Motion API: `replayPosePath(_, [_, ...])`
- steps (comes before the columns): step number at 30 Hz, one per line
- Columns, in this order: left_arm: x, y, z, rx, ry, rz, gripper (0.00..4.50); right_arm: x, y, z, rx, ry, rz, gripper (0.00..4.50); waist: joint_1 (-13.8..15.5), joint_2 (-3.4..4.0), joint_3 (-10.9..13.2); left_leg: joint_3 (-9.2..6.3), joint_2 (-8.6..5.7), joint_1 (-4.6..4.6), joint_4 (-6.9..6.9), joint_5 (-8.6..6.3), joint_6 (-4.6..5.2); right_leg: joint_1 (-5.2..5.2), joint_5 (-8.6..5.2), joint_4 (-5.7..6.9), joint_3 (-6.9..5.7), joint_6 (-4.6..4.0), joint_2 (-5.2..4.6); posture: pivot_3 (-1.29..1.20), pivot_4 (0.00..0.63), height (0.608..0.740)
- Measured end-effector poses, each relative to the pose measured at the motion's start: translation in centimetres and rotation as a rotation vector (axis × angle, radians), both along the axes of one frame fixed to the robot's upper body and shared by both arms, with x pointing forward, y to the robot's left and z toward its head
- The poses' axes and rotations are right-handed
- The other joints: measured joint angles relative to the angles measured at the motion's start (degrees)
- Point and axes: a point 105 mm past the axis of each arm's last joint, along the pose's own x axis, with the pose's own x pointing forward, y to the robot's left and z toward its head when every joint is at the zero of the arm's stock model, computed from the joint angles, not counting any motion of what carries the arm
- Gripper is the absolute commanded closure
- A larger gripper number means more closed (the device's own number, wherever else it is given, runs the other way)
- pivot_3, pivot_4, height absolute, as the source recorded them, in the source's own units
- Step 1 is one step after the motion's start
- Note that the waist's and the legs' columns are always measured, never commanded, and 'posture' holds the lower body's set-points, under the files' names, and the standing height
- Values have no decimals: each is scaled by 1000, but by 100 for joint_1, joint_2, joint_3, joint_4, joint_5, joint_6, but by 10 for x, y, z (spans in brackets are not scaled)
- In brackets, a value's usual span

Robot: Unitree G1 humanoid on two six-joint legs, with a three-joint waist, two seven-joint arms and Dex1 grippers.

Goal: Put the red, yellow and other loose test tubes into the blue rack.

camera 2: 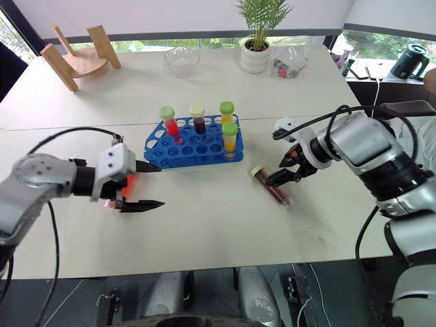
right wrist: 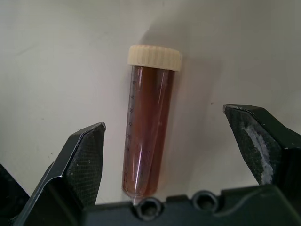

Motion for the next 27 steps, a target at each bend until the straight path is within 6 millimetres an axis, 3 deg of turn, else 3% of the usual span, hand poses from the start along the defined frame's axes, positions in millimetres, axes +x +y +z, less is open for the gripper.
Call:
replayPosePath(4, [-5,-5,-14,-41,43,46,0,10,4,-10,-42,4,6,61,-3,-9,-5,-3,2,1,2,0,0,1,1,2,-2,-1,1,0,150,740])
replayPosePath(5, [-5,-5,-14,-43,42,49,0,11,4,-10,-47,1,6,292,-7,-10,-6,-1,2,6,3,0,0,6,1,2,-2,-1,1,0,150,740])
replayPosePath(9, [-5,-9,-18,-67,42,70,0,16,1,-16,-142,-51,79,1828,-23,-15,-9,0,1,19,15,0,0,26,1,1,-2,0,-1,0,150,740])
replayPosePath(12, [-5,-8,-19,-65,40,78,0,13,-10,-18,-194,-66,116,3483,47,-17,-11,-7,1,19,10,0,0,28,0,1,-8,0,0,0,150,740])
replayPosePath(13, [-4,-8,-19,-64,40,80,0,11,-12,-19,-198,-62,124,3650,60,-19,-12,-8,0,19,9,0,0,29,0,1,-9,0,0,0,150,740])
replayPosePath(20, [0,-1,-16,-44,40,85,0,-2,-15,-21,-147,-147,274,3653,106,-30,-18,-15,-4,20,13,-1,0,48,-1,-14,-15,2,-5,0,150,740])
replayPosePath(22, [5,9,-9,-49,50,98,0,-20,8,-11,68,-149,345,3653,93,-28,-13,-19,-2,19,11,-1,1,45,-1,-13,-16,2,-1,0,150,740])
replayPosePath(24, [15,20,4,-68,31,124,0,-36,50,16,307,-226,476,3653,20,-16,-6,-16,3,26,6,-1,1,41,0,-4,-15,1,3,0,150,740])
replayPosePath(27, [29,42,24,-60,13,168,0,-44,116,88,773,-552,473,3653,-105,-20,-6,-29,26,26,1,-1,0,36,5,5,-14,-8,36,0,150,740])
